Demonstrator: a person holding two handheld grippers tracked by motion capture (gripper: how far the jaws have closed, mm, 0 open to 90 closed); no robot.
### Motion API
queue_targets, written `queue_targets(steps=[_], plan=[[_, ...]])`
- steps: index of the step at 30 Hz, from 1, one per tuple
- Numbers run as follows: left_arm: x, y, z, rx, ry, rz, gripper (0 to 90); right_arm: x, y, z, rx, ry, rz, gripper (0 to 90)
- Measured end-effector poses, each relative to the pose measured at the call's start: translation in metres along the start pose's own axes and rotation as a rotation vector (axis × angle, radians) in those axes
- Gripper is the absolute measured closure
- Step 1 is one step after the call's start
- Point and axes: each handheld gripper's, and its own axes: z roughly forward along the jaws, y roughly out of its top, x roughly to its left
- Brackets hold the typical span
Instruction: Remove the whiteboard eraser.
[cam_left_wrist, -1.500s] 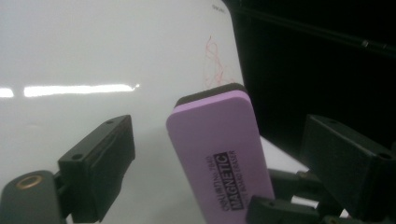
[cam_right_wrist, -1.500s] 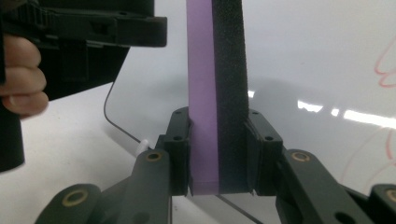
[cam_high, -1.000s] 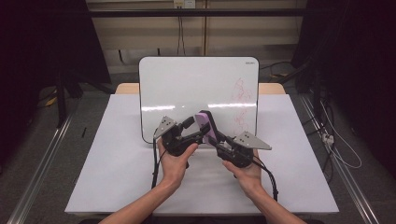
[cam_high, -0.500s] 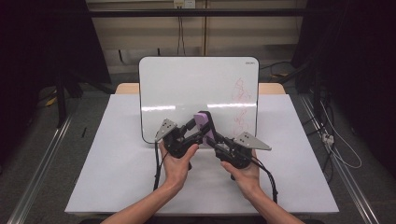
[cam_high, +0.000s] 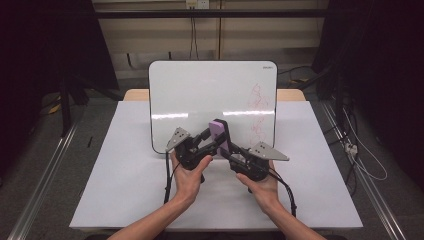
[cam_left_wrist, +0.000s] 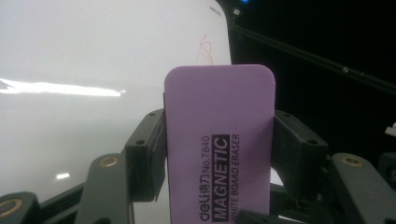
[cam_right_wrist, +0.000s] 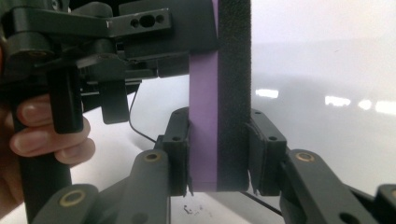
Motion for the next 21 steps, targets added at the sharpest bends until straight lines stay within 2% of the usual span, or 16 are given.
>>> queue_targets(steps=[2,3,6,7,9,11,12,13,14,15,16,17,21], plan=[[0.001,0.001,0.000,0.005,0.002,0.015,41.1,0.000,0.000,0.000,0.002,-0.001,0.002,59.8],[0.002,0.001,0.000,0.006,0.005,0.010,41.2,0.000,0.000,-0.001,0.006,-0.002,-0.017,55.7],[0.005,0.004,-0.002,0.008,0.014,0.007,41.2,0.000,0.000,-0.001,0.014,0.006,-0.007,51.6],[0.006,0.005,-0.002,0.006,0.014,0.009,41.2,0.000,-0.001,-0.001,0.024,0.003,-0.012,44.5],[0.007,0.009,-0.004,0.011,0.026,0.031,41.2,0.000,-0.001,-0.002,0.043,0.001,-0.008,38.7],[0.008,0.011,-0.005,0.015,0.024,0.023,41.2,-0.002,-0.001,-0.003,0.062,0.010,-0.014,31.8],[0.009,0.012,-0.007,0.016,0.026,0.023,41.2,-0.002,-0.001,-0.003,0.062,0.010,-0.014,31.8],[0.010,0.013,-0.008,0.017,0.035,0.033,41.2,-0.002,0.000,-0.004,0.079,0.003,-0.014,27.1],[0.011,0.014,-0.009,0.023,0.032,0.049,41.2,-0.004,0.001,-0.008,0.100,-0.011,-0.041,23.0],[0.011,0.015,-0.011,0.028,0.037,0.060,41.2,-0.007,0.002,-0.010,0.109,-0.008,-0.039,20.2],[0.012,0.016,-0.011,0.032,0.040,0.062,41.2,-0.007,0.002,-0.010,0.109,-0.008,-0.039,20.2],[0.014,0.017,-0.012,0.053,0.033,0.072,41.2,-0.010,0.003,-0.015,0.135,-0.047,-0.067,16.5],[0.018,0.018,-0.014,0.079,0.034,0.081,41.2,-0.016,0.004,-0.024,0.137,-0.067,-0.077,14.9]])
